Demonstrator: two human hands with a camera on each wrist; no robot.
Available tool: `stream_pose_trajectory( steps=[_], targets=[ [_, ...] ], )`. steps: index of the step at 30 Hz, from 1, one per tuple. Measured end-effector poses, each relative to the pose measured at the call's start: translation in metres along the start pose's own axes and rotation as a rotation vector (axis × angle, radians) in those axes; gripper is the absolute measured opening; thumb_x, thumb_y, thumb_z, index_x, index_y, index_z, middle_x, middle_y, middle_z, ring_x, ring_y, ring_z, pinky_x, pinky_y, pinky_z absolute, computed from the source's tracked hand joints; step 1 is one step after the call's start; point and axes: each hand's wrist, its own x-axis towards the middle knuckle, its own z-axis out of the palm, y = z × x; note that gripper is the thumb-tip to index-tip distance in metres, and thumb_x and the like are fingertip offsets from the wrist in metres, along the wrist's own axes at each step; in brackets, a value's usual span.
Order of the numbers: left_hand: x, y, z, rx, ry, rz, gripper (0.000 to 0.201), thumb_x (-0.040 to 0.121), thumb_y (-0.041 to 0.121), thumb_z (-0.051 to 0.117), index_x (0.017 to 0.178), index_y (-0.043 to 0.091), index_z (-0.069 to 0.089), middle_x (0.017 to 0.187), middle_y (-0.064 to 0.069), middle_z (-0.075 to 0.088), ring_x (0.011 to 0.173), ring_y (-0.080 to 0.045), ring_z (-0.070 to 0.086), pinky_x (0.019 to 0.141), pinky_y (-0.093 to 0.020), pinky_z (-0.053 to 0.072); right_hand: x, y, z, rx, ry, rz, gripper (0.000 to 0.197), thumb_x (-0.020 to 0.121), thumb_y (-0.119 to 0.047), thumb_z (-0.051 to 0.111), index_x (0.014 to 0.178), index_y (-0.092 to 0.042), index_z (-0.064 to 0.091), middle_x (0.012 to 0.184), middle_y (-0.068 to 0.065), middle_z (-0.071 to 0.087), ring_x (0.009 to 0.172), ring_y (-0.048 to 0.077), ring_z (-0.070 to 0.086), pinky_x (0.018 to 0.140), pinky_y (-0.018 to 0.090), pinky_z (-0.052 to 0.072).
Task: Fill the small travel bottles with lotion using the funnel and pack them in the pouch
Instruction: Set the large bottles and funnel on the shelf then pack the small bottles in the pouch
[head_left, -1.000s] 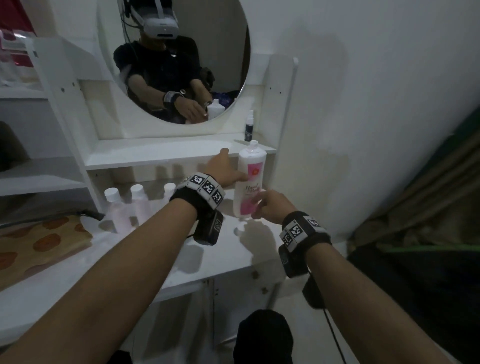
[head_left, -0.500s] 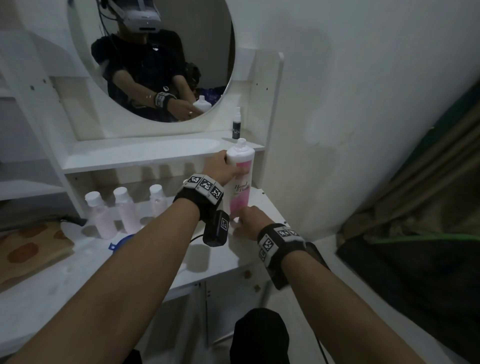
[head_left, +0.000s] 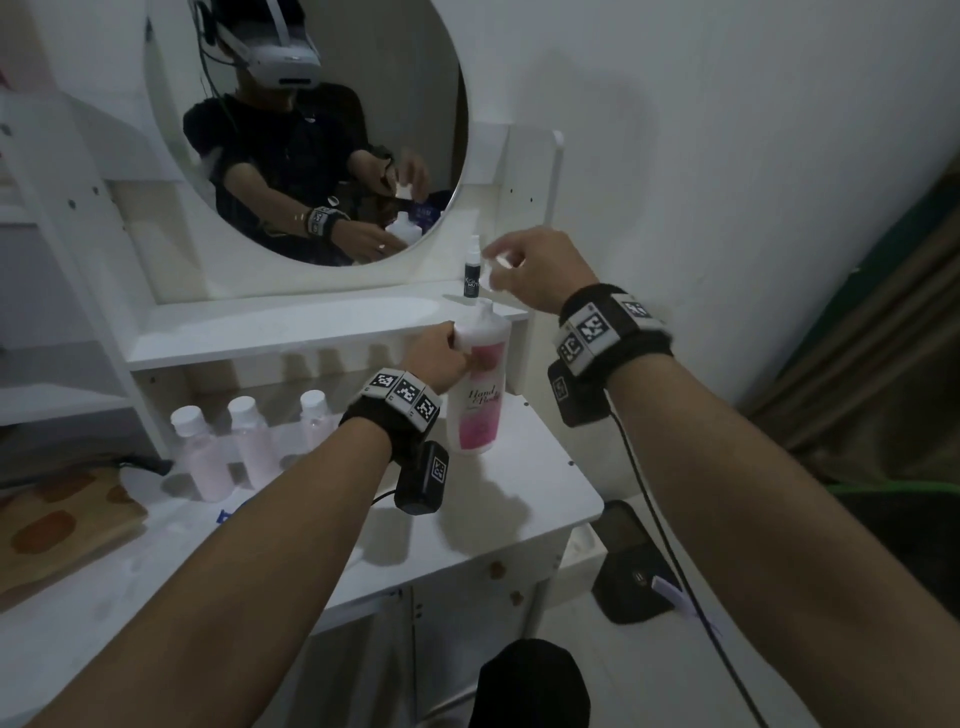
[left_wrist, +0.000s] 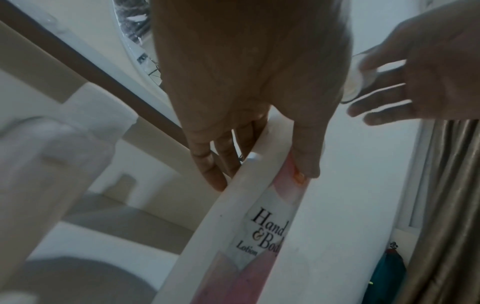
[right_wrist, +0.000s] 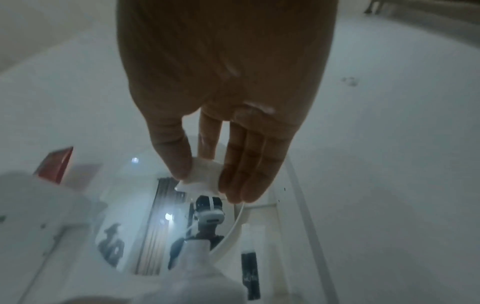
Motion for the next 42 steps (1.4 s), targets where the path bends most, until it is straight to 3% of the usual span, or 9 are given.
stream_pose_trajectory(
  steps=[4, 8, 14, 20, 29, 34, 37, 40, 42],
  targets=[
    [0.001, 0.000, 0.000, -0.014, -0.019, 0.011, 0.023, 0.074, 0.021, 0.073, 0.095, 0.015, 0.064, 0.090, -0.003, 0.071, 0.085, -0.021, 0.067, 0.080, -0.043, 0.057, 0.008, 0.004, 0.014, -0.045, -0.113, 0.023, 0.030, 0.089, -0.021, 0.065, 0.119, -0.019, 0.070, 0.124, 0.004, 0.067, 0.107, 0.015, 0.060, 0.089, 0.023, 0.043],
    [0.001, -0.003, 0.000, -0.040, -0.043, 0.009, 0.025, 0.072, 0.025, 0.073, 0.093, 0.018, 0.065, 0.090, -0.001, 0.072, 0.085, -0.020, 0.068, 0.081, -0.045, 0.056, 0.011, 0.009, 0.019, -0.016, -0.099, 0.023, 0.030, 0.087, -0.022, 0.069, 0.117, -0.021, 0.071, 0.124, 0.003, 0.067, 0.109, 0.017, 0.062, 0.092, 0.026, 0.046],
    [-0.003, 0.001, 0.004, -0.124, -0.026, -0.002, 0.028, 0.076, 0.016, 0.074, 0.102, 0.014, 0.065, 0.094, -0.002, 0.072, 0.089, -0.020, 0.068, 0.081, -0.040, 0.057, 0.017, 0.011, 0.028, -0.019, -0.153, 0.047, 0.035, 0.083, -0.021, 0.076, 0.117, -0.020, 0.071, 0.116, 0.001, 0.069, 0.092, 0.010, 0.058, 0.078, 0.020, 0.041],
    [-0.008, 0.005, 0.004, -0.163, -0.029, 0.001, 0.035, 0.071, 0.025, 0.079, 0.102, 0.016, 0.066, 0.094, -0.001, 0.072, 0.088, -0.018, 0.068, 0.081, -0.040, 0.056, 0.007, 0.021, 0.034, 0.126, 0.020, 0.061, 0.026, 0.078, -0.019, 0.079, 0.104, -0.017, 0.072, 0.097, -0.002, 0.069, 0.086, 0.011, 0.063, 0.077, 0.024, 0.054],
    [-0.016, 0.011, 0.002, -0.198, -0.023, 0.018, 0.037, 0.072, 0.028, 0.080, 0.103, 0.013, 0.066, 0.094, -0.001, 0.072, 0.089, -0.018, 0.068, 0.084, -0.042, 0.056, -0.004, 0.032, 0.039, 0.253, 0.069, 0.083, 0.020, 0.074, -0.018, 0.083, 0.087, -0.020, 0.067, 0.090, -0.002, 0.069, 0.080, 0.008, 0.064, 0.061, 0.016, 0.045],
    [-0.022, 0.015, 0.000, -0.164, -0.019, 0.016, 0.037, 0.075, 0.025, 0.079, 0.107, 0.012, 0.065, 0.097, -0.001, 0.071, 0.092, -0.019, 0.066, 0.081, -0.034, 0.054, -0.006, 0.033, 0.037, 0.326, 0.004, 0.107, 0.030, 0.073, -0.016, 0.083, 0.099, -0.019, 0.068, 0.092, -0.005, 0.068, 0.087, 0.012, 0.066, 0.073, 0.025, 0.055],
    [-0.025, 0.014, -0.003, -0.106, -0.055, -0.028, 0.044, 0.069, 0.023, 0.082, 0.108, 0.016, 0.064, 0.100, 0.001, 0.071, 0.094, -0.018, 0.067, 0.086, -0.040, 0.055, -0.014, 0.045, 0.047, 0.492, 0.018, 0.151, 0.061, 0.071, -0.017, 0.084, 0.124, -0.024, 0.055, 0.114, -0.002, 0.062, 0.102, 0.016, 0.063, 0.085, 0.033, 0.054],
    [-0.040, 0.013, -0.011, 0.126, -0.078, -0.091, 0.047, 0.067, 0.029, 0.082, 0.107, 0.014, 0.062, 0.101, 0.003, 0.067, 0.095, -0.020, 0.064, 0.084, -0.037, 0.053, -0.028, 0.060, 0.065, 0.609, -0.029, 0.244, 0.085, 0.070, -0.004, 0.082, 0.142, -0.016, 0.039, 0.129, 0.007, 0.055, 0.115, 0.023, 0.056, 0.097, 0.041, 0.050],
    [-0.060, 0.012, -0.019, 0.299, -0.013, -0.076, 0.046, 0.073, 0.032, 0.079, 0.110, 0.013, 0.060, 0.103, 0.000, 0.064, 0.098, -0.022, 0.060, 0.082, -0.036, 0.050, -0.034, 0.069, 0.082, 0.596, -0.119, 0.247, 0.085, 0.064, 0.001, 0.082, 0.139, -0.011, 0.043, 0.127, 0.008, 0.061, 0.115, 0.024, 0.059, 0.099, 0.048, 0.050]
  ],
)
